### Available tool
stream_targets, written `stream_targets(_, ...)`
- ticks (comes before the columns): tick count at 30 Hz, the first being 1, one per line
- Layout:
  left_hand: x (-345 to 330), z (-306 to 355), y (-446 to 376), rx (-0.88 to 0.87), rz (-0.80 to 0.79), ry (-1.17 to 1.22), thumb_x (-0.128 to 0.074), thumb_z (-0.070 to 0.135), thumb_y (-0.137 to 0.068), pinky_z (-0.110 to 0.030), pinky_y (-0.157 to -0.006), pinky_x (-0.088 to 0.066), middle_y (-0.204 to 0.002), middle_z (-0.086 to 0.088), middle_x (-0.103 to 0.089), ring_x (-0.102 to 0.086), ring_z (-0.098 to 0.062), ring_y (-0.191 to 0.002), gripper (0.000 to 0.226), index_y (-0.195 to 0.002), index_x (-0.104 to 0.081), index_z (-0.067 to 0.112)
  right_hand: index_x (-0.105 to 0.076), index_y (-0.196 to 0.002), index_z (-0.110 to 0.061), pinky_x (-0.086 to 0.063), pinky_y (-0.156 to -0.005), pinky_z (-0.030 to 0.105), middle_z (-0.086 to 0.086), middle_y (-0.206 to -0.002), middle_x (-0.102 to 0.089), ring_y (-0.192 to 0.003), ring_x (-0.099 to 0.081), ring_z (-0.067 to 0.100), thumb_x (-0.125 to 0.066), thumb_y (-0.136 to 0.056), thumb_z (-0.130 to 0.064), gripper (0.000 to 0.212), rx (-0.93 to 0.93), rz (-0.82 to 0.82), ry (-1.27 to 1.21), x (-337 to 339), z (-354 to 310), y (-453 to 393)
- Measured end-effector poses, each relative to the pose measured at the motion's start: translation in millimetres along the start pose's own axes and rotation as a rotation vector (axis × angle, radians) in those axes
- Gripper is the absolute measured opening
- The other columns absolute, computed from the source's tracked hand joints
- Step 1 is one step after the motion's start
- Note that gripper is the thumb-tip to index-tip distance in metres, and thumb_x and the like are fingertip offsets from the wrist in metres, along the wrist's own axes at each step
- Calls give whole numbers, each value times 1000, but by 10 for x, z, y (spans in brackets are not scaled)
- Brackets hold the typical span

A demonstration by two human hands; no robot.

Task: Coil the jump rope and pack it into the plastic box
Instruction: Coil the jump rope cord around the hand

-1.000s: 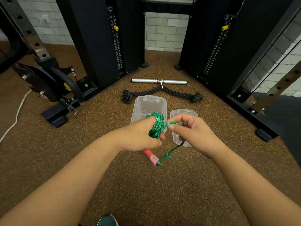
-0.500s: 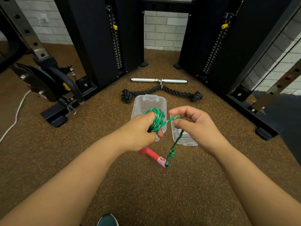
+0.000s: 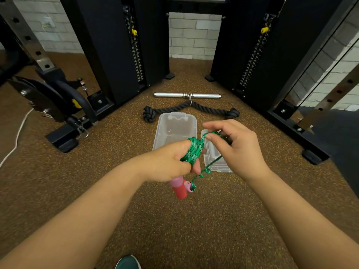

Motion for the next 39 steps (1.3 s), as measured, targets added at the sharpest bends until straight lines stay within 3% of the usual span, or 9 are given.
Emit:
stream_targets(3,-9,65,38,-32,-38,92,-42,-12,-88,-10,-69,-44,-85,9,-64,-61,7,-75,42,-124,-50,9,-71,-102,-24,-41,-73,11,-8,-89,-66,-82,-56,-4,-65,-87,-28,17,-63,-23,-8,-33,72,11)
stream_targets(7,27,106,52,-74,-20,247,-40,-18,-86,-14,-72,-46,-80,3,-63,-59,-3,-75,44,-120,-53,8,-70,-91,-22,-46,-58,26,9,-74,-66,-61,-53,6,-60,-90,-25,11,-363,-163,-275,-241,264,93)
stream_targets(14,106,87,51,-74,58,445,-41,-18,-81,-22,-75,-47,-71,0,-54,-55,-10,-70,35,-109,-55,-1,-70,-98,-12,-47,-63,20,-5,-67,-67,-61,-55,6,-54,-94,-13,17,-610,-281,-719,-546,398,245)
stream_targets(18,174,62,37,-64,82,714,-40,-5,-63,-29,-72,-41,-61,-1,-49,-52,-15,-63,33,-90,-53,6,-67,-73,-21,-42,-53,19,0,-57,-59,-50,-50,8,-54,-93,-21,24,-580,-283,-598,-621,346,283)
stream_targets(21,174,106,29,-82,63,868,-45,4,-69,-32,-73,-40,-62,-3,-48,-50,-18,-63,23,-90,-53,6,-65,-61,-34,-39,-50,21,-3,-53,-55,-47,-47,5,-50,-95,-23,39,-520,-288,-447,-653,308,296)
stream_targets(25,237,70,-5,-98,168,914,-51,12,-83,-28,-74,-43,-68,0,-56,-54,-14,-66,23,-103,-60,5,-60,-84,-30,-38,-54,29,-3,-69,-59,-60,-52,9,-49,-95,-23,18,-280,-371,4,-637,122,291)
stream_targets(29,374,-38,-30,-118,421,811,-51,9,-94,-24,-77,-52,-82,0,-64,-59,-9,-75,24,-114,-59,-1,-55,-111,-12,-47,-68,37,9,-99,-64,-92,-60,29,-39,-96,-23,25,-51,-466,300,-653,-142,327)
stream_targets(33,450,-74,-7,-96,562,394,-51,16,-95,-32,-92,-47,-93,-2,-68,-61,-16,-87,15,-104,-64,15,-54,-100,-17,-44,-67,35,2,-93,-63,-89,-60,25,-38,-97,-34,23,68,-498,325,-633,-359,333)
stream_targets(39,401,-152,-35,9,540,-246,-50,37,-92,-39,-76,-43,-88,-9,-58,-46,-24,-99,25,-87,-52,12,-60,-87,-19,-44,-58,36,-4,-68,-58,-61,-53,13,-51,-93,-35,20,-14,-513,38,-499,-433,262)
Point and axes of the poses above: each hand's wrist, its own y-axis away from the middle knuckle, its own x-axis out of the back of the hand, z = x × y, the point moved 7 cm from there along -y, towards the middle knuckle
